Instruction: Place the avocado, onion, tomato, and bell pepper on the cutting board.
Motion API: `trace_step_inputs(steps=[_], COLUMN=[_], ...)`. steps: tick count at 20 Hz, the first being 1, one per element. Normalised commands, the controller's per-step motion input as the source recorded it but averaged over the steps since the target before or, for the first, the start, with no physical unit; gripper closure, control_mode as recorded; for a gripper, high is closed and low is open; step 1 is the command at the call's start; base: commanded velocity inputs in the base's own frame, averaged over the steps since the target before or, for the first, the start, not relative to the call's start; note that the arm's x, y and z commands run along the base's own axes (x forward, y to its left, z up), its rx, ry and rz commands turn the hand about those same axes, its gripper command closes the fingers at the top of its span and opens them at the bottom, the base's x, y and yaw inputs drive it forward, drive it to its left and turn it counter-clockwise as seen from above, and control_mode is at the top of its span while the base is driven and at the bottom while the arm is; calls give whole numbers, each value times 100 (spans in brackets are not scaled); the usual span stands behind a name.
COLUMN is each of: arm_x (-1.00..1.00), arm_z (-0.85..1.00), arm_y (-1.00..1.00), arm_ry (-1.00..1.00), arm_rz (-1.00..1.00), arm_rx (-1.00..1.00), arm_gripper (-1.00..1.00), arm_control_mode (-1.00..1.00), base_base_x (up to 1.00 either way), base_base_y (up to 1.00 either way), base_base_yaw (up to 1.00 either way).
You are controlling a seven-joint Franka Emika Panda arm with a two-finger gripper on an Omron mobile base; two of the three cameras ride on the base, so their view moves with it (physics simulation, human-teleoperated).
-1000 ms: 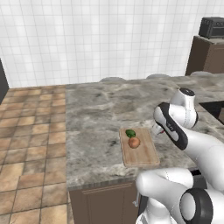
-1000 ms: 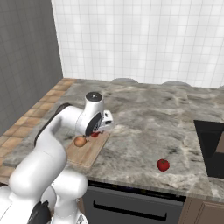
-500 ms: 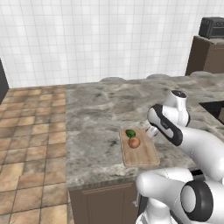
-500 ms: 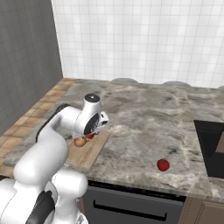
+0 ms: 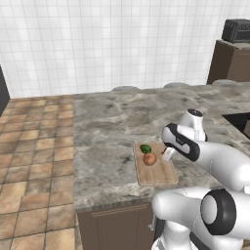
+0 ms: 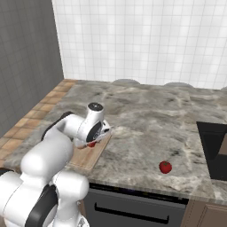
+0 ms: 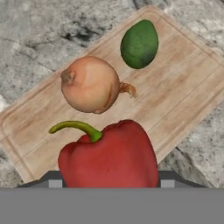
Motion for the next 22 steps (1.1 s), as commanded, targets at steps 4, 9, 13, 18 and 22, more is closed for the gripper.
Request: trace_step_inputs(steps=[4, 9, 13, 18, 22], arm_x=[0, 0, 1, 6, 4], arm_z=[-17, -13, -17, -14, -17], arm_y=[0, 2, 10, 14, 0], arm_ry=[0, 0, 0, 0, 0], arm_rz=[8, 8, 7, 5, 4], arm_rx=[0, 0, 0, 0, 0], arm_gripper=[100, 100, 100, 100, 100], arm_control_mode=[-100, -100, -100, -100, -100], base_base_x=[0, 0, 0, 0, 0], base_base_y=[0, 0, 0, 0, 0], base_base_yaw=[0, 0, 0, 0, 0])
